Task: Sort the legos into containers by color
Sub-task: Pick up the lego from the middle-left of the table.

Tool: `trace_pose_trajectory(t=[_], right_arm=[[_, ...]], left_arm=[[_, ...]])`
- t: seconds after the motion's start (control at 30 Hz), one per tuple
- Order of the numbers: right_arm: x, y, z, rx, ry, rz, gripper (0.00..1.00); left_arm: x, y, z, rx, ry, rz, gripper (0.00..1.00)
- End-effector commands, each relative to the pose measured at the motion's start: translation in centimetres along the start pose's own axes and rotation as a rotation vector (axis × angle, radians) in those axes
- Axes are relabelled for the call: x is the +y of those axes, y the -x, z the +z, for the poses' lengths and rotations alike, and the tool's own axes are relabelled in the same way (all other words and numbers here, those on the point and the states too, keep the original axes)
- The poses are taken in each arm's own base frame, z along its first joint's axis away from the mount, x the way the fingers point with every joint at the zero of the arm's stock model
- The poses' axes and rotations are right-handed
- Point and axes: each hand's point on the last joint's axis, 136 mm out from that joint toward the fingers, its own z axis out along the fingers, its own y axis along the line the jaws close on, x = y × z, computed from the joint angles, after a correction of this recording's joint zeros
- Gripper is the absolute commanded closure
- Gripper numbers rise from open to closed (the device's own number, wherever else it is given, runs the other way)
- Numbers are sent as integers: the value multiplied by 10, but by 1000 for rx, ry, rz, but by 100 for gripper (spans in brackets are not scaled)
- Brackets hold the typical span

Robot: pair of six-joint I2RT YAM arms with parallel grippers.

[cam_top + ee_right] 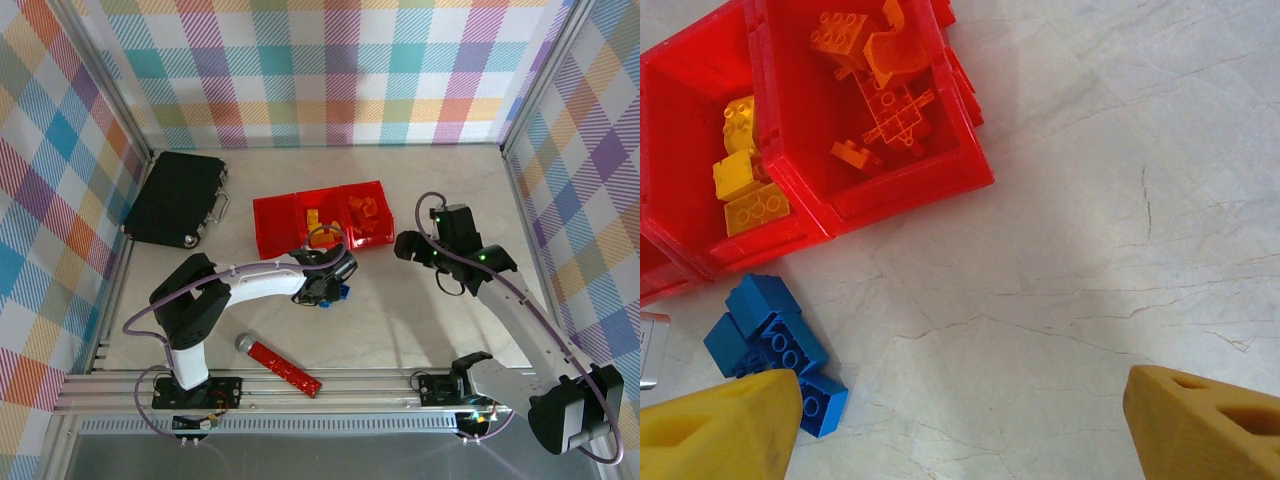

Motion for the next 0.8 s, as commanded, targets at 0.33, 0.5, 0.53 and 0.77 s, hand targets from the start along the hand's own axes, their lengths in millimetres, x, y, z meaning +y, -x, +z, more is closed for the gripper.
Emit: trace_pose_trajectory(t=[0.33,0.5,0.53,0.77], right_arm=[[-7,-5,-6,-5,-16,18,16],[-7,-5,-8,-9,-13,20,16],[-7,-5,-8,-11,-14,19,16],[-8,-5,-9,-26,-10,24,16]], left_arm=[[9,-9,15,51,11,-9,51],[10,-9,13,52,7,-11,63],[10,-9,12,50,4,-12,65],[2,6,-18,-12,-56,6,81]])
